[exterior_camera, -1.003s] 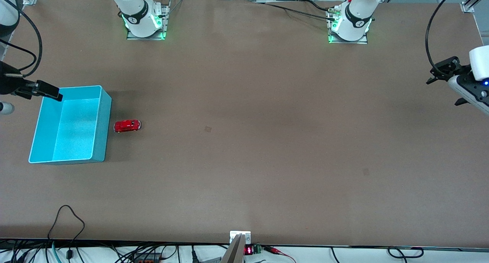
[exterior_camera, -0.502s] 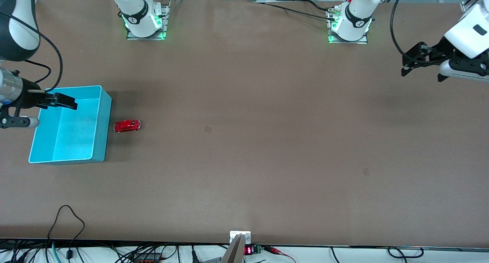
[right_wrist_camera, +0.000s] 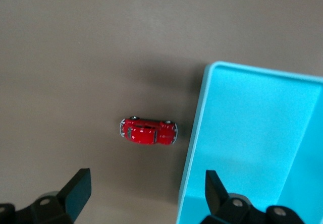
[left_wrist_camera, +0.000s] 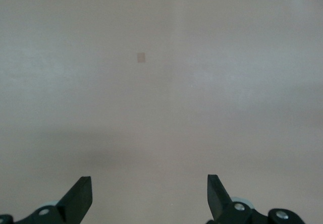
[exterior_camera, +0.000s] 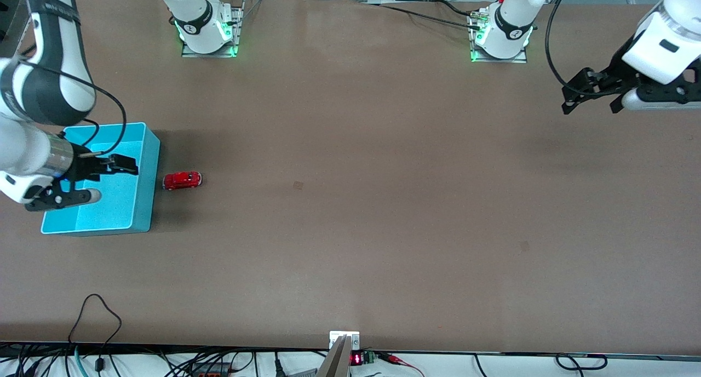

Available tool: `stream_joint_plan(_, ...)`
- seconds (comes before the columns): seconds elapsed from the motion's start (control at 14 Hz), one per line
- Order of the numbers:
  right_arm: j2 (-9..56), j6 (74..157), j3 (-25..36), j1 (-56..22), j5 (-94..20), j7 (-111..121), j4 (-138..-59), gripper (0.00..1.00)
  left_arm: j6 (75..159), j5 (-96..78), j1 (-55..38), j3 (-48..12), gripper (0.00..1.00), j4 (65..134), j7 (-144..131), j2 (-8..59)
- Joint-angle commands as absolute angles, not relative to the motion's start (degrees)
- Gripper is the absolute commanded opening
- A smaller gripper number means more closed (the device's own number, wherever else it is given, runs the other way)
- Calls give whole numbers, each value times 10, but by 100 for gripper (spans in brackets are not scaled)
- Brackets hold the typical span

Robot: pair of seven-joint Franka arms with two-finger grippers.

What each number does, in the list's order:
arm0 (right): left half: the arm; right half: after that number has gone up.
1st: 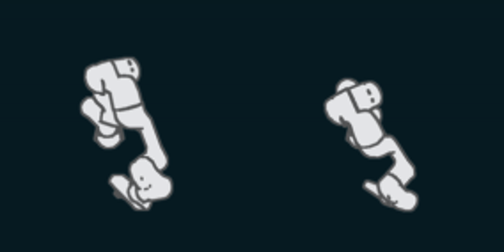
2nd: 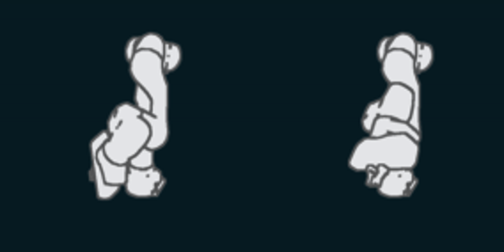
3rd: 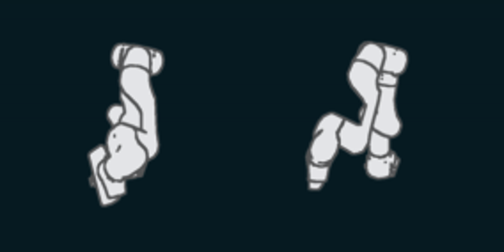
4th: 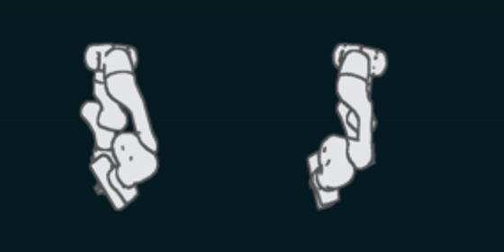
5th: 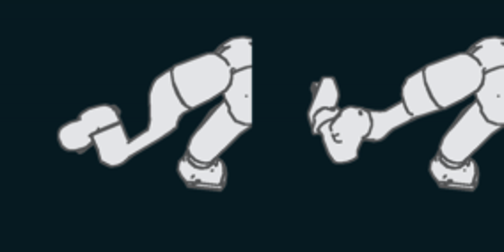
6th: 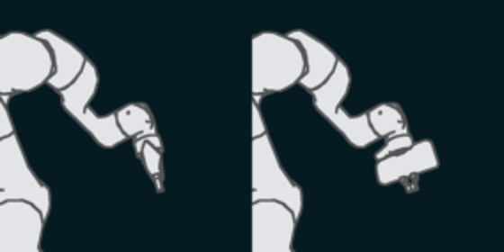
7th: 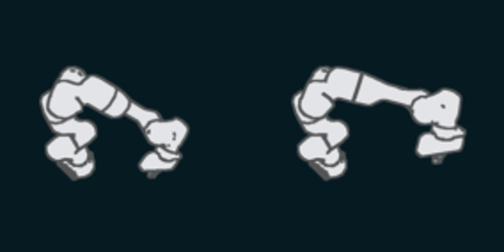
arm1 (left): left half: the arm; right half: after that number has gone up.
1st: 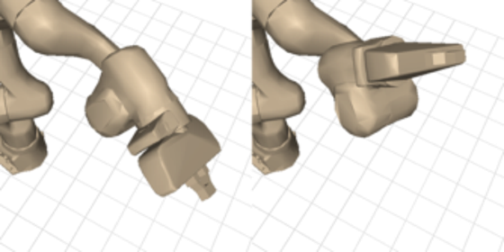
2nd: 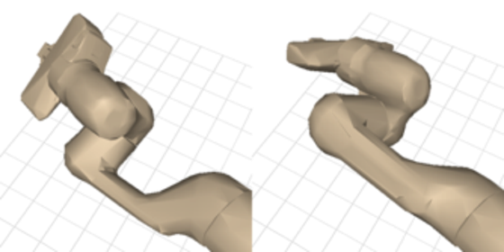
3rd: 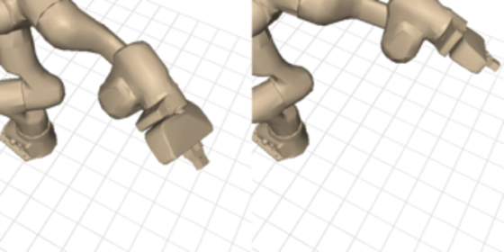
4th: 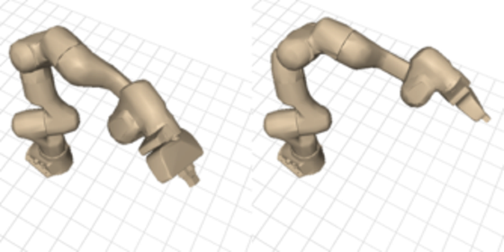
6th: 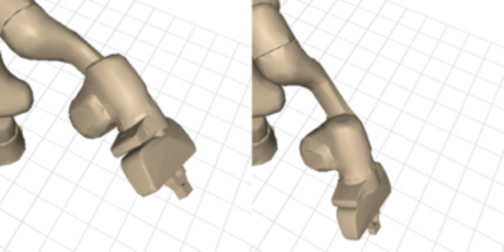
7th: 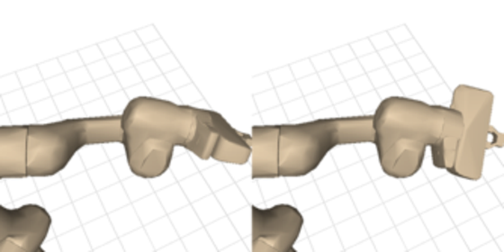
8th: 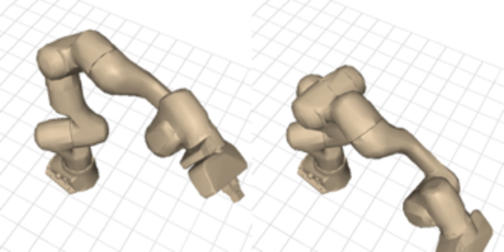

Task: Wind red beetle toy and store in blue box
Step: 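Lower the right gripper and close it on the red car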

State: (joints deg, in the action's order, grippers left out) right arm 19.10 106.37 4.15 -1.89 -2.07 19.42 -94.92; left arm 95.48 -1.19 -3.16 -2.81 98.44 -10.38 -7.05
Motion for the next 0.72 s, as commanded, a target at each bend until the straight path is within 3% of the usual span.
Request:
stream_joint_plan(0.0, 182, 1144, 31, -21, -27, 315, -1021, 100, 945, -8, -30, -17, 100, 998, -114, -84)
stream_joint_plan(0.29, 185, 1244, 23, -23, -24, 589, -1094, 100, 944, -7, -15, -24, 100, 964, -111, -59)
stream_joint_plan(0.65, 192, 1258, 14, -35, 55, 715, -1153, 100, 934, -5, -14, -25, 100, 953, -111, -44)
